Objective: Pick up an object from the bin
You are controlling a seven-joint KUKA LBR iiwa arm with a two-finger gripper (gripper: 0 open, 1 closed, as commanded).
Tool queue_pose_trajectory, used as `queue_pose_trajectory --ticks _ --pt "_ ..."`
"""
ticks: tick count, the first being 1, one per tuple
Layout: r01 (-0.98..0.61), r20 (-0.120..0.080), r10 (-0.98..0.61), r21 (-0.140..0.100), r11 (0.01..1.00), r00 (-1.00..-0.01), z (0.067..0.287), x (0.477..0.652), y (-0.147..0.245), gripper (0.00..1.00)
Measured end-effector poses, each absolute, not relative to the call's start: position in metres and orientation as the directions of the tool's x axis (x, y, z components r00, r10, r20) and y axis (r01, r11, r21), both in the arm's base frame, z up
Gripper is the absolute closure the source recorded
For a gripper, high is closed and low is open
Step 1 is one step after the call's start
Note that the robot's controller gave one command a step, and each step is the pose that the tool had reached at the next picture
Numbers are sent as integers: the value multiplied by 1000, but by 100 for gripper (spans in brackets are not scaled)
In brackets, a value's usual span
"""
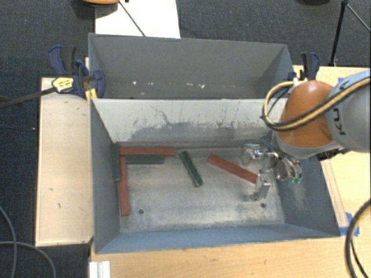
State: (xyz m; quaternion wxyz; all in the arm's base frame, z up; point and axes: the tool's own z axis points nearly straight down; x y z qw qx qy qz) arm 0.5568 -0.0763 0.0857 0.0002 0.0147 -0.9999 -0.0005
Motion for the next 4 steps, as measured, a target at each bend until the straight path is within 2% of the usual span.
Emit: queue_pose_trajectory --ticks 1,2,3,4 --pt "-56 -7 -56 -1 998 -998 72 575 -58 100" --pt "-59 -6 -59 -1 998 -998 71 574 -58 0" --pt "-64 -5 -64 -1 998 -998 71 574 -57 100" --pt "-65 -5 -65 -1 998 -998 71 574 -57 100"
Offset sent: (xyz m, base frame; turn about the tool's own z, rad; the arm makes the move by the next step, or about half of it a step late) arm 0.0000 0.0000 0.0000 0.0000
